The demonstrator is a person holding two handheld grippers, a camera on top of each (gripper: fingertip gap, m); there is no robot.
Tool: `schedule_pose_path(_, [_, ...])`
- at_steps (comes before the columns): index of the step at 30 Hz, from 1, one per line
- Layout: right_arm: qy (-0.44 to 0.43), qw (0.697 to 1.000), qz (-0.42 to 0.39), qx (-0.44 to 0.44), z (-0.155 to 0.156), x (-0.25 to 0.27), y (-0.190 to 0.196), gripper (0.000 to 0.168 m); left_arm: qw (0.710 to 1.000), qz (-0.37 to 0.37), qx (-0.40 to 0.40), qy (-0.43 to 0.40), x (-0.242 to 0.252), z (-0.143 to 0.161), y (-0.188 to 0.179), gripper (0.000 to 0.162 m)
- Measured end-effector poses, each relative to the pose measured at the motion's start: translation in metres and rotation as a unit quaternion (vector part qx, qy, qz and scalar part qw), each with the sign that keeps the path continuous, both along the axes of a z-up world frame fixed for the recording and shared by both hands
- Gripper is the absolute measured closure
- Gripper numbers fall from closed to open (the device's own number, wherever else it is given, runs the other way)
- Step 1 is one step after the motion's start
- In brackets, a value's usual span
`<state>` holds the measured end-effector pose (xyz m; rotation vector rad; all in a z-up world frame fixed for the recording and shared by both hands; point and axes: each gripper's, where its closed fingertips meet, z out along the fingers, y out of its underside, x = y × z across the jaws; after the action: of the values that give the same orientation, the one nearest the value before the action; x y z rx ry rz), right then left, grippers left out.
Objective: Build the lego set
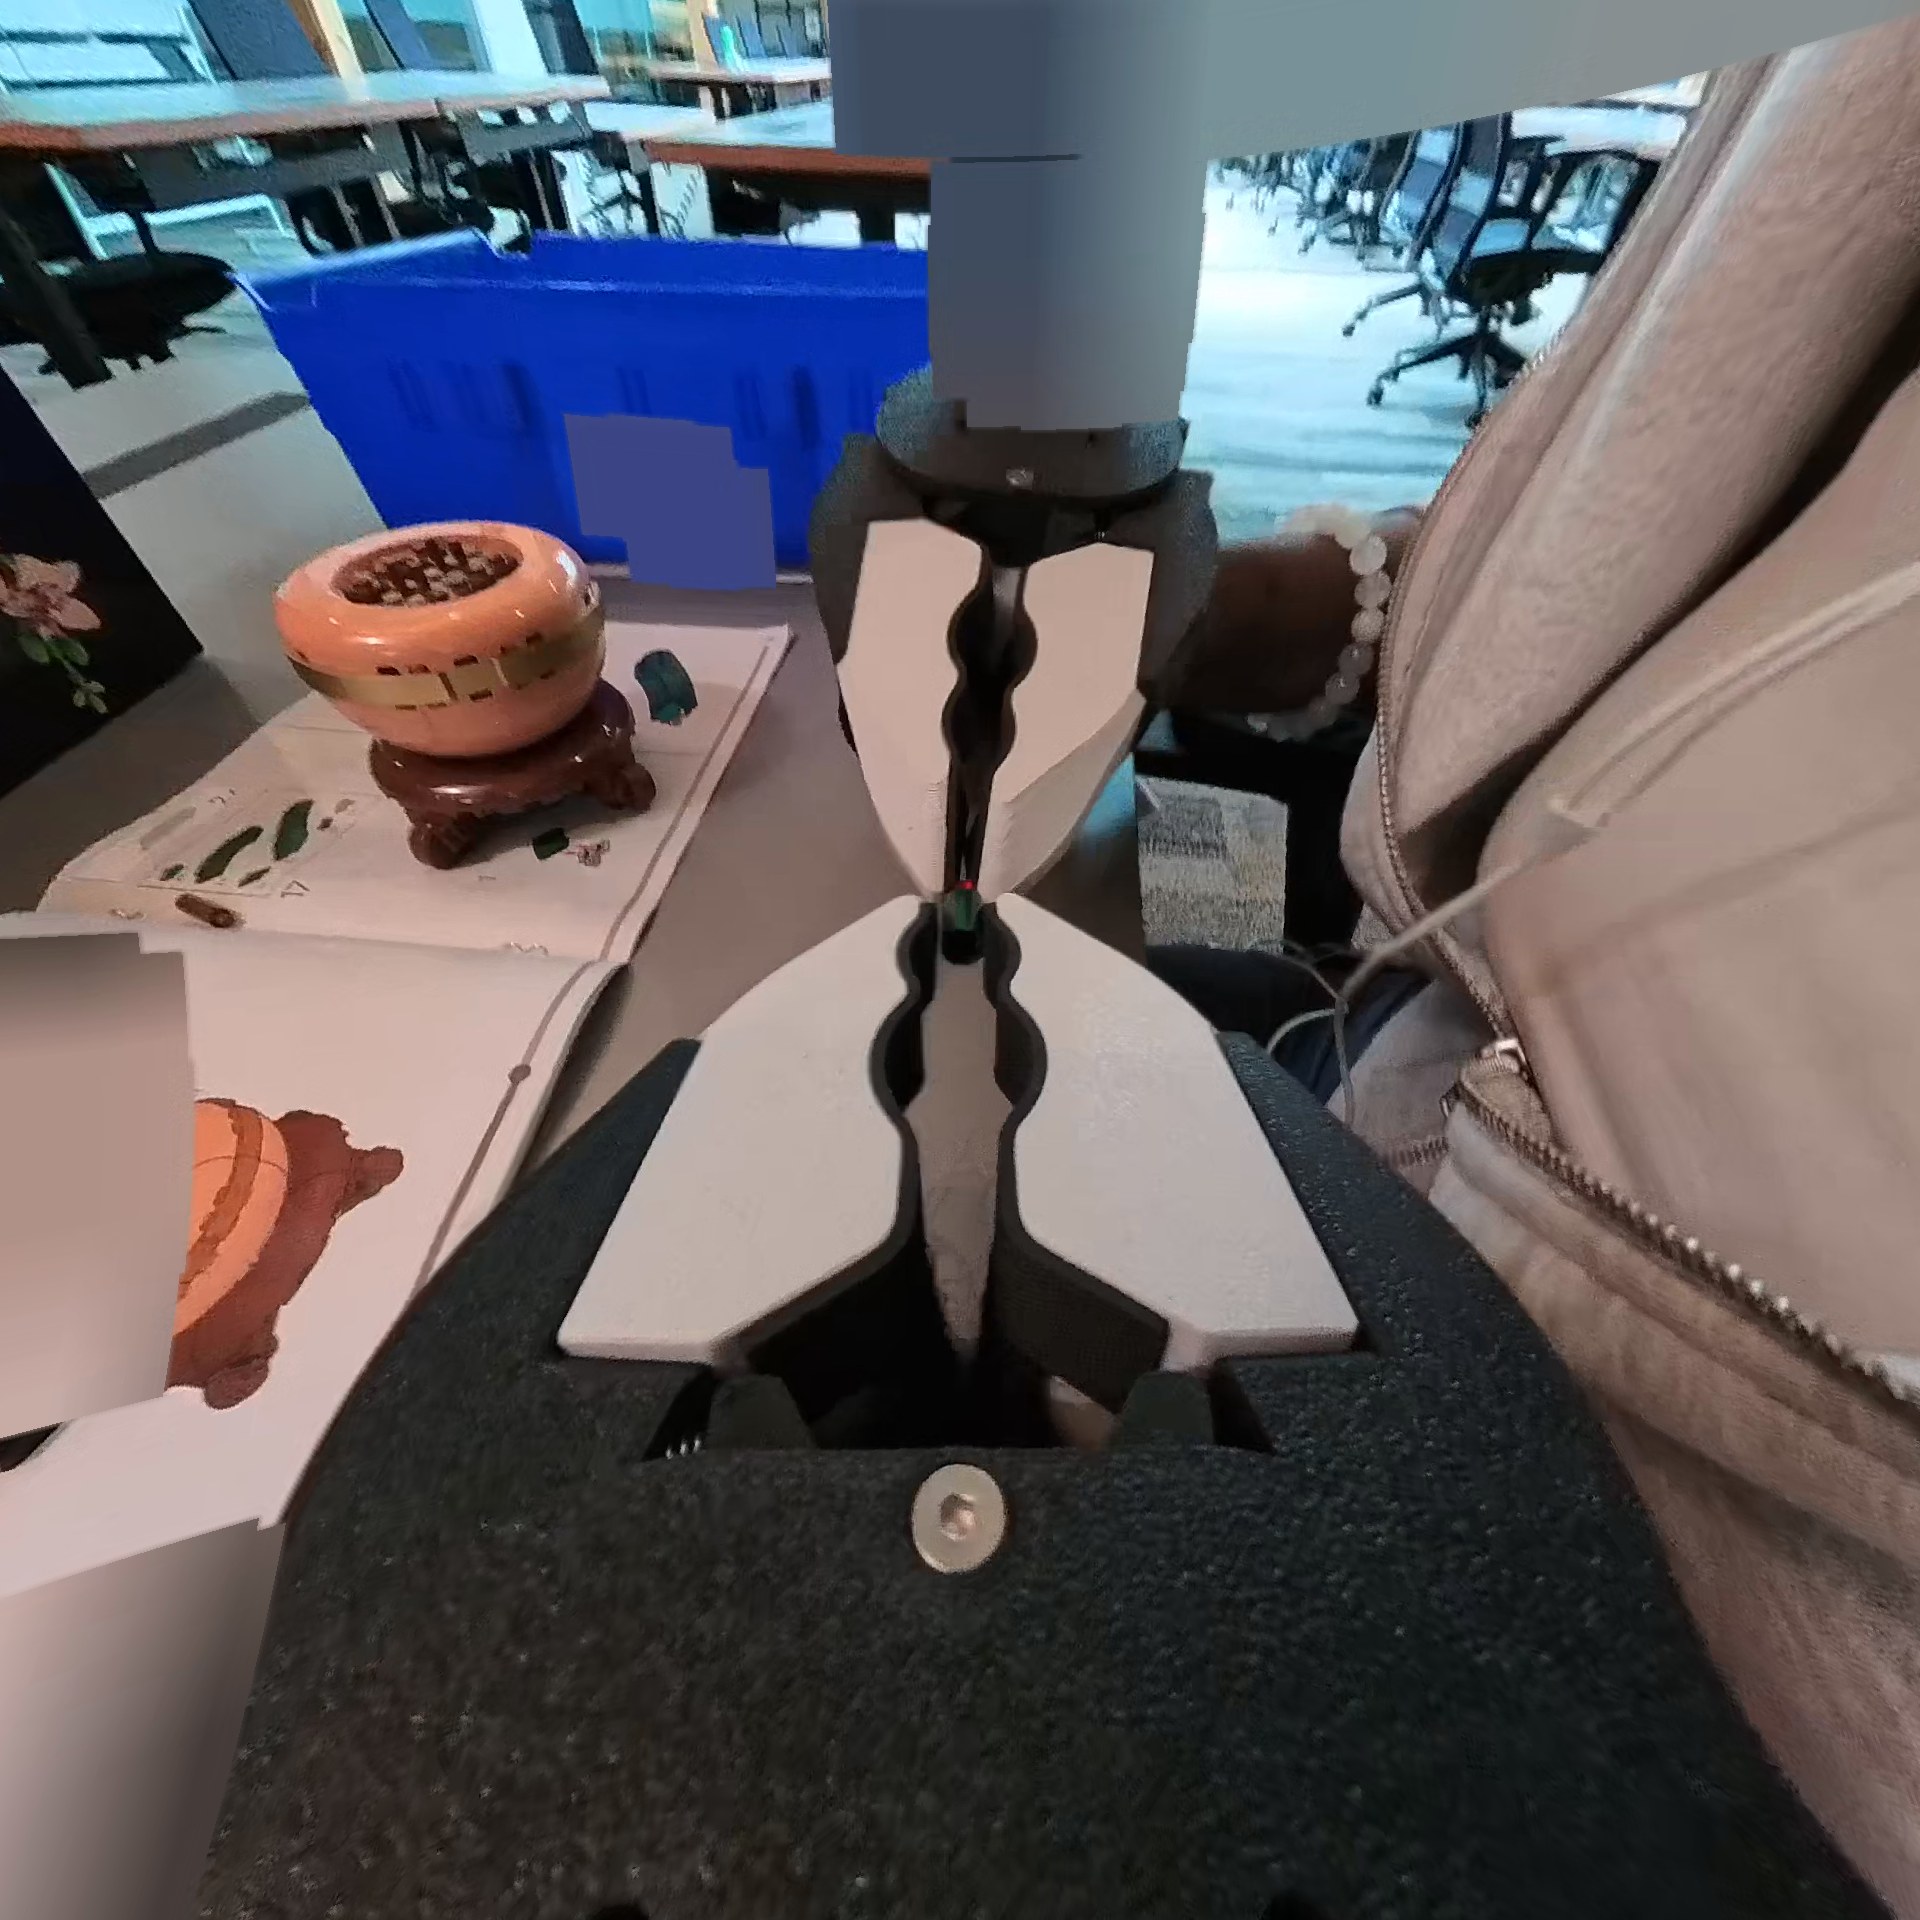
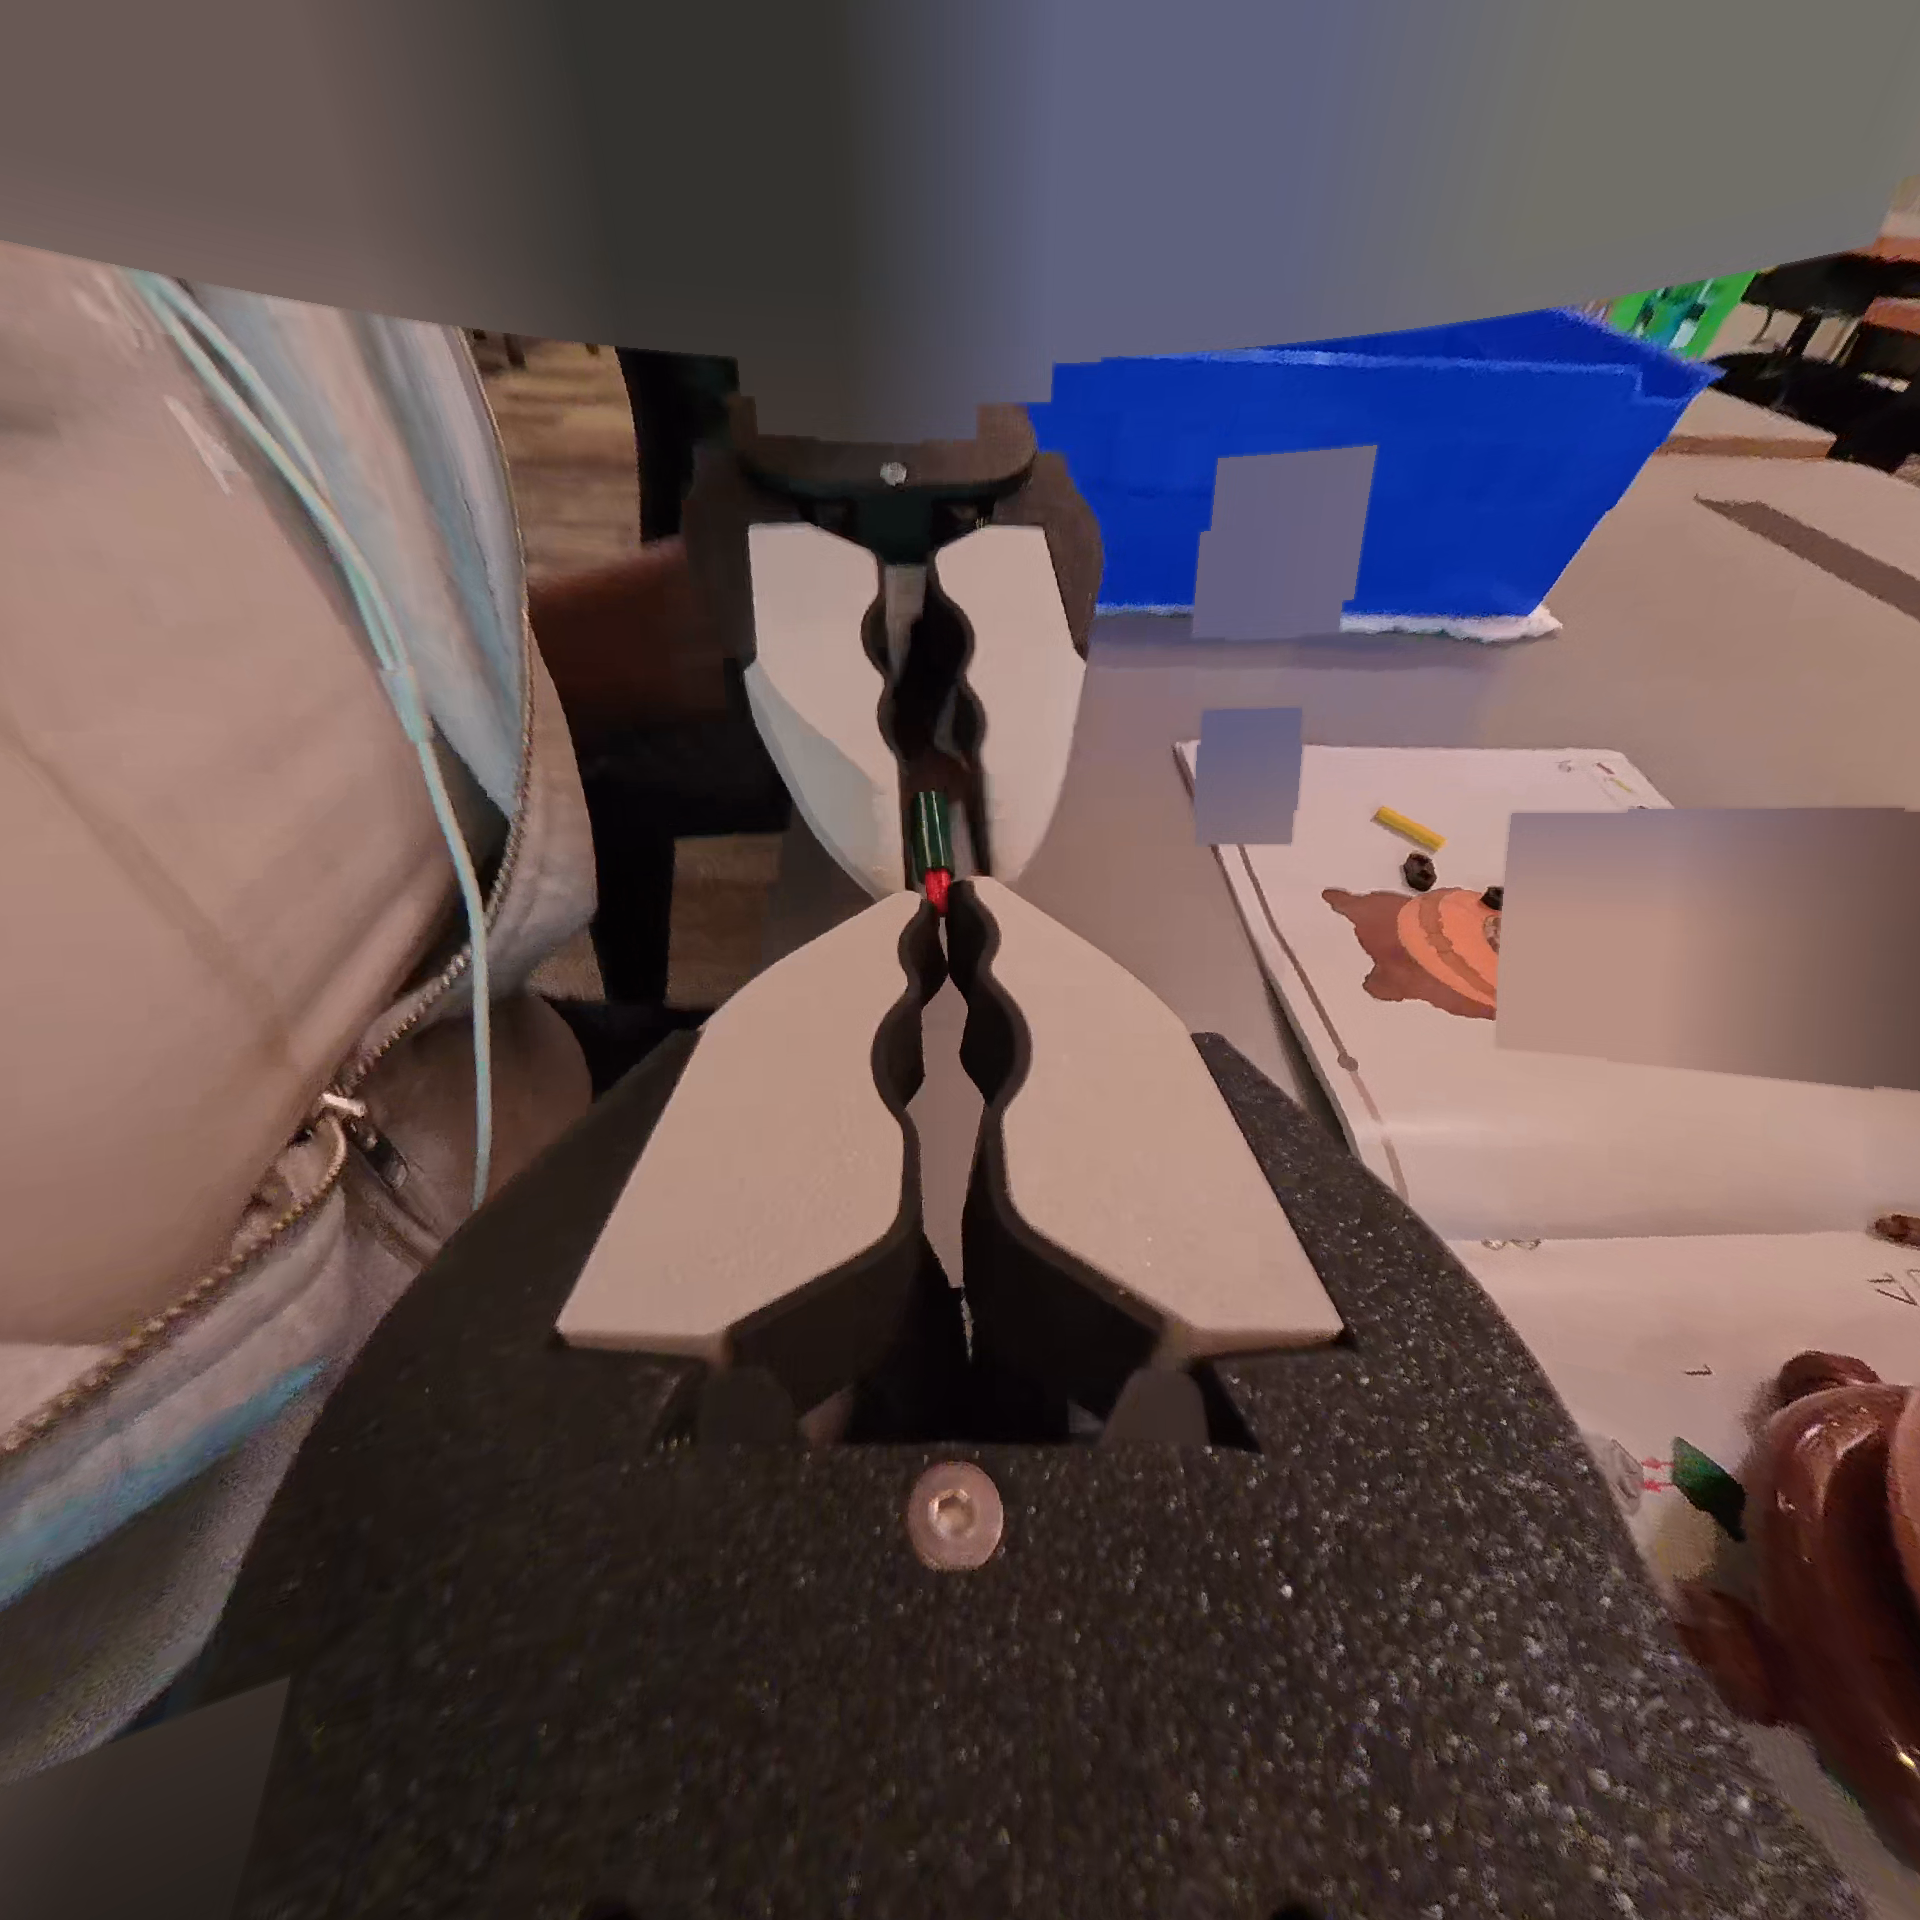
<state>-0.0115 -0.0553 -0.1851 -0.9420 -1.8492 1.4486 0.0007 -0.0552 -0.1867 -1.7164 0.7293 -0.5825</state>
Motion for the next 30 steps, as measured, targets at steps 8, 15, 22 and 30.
schedule_pose_path(8, [0.18,0.954,0.041,-0.238,0.069,0.015,0.021,0.167,0.988,0.032,0.094,-0.114,-0.022,0.041,-0.001,0.131])
schedule_pose_path(15, [0.237,0.935,0.063,-0.255,0.089,0.018,0.019,0.167,0.995,0.01,0.079,-0.057,-0.006,0.023,0.0,0.129])
schedule_pose_path(22, [0.223,0.945,0.046,-0.235,0.083,0.014,0.021,0.167,0.994,0.023,0.08,-0.07,-0.01,0.025,0.003,0.13])
schedule_pose_path(30, [0.108,0.988,-0.076,-0.078,0.033,-0.021,0.024,0.166,0.98,0.074,0.126,-0.136,-0.034,0.044,0.009,0.137])
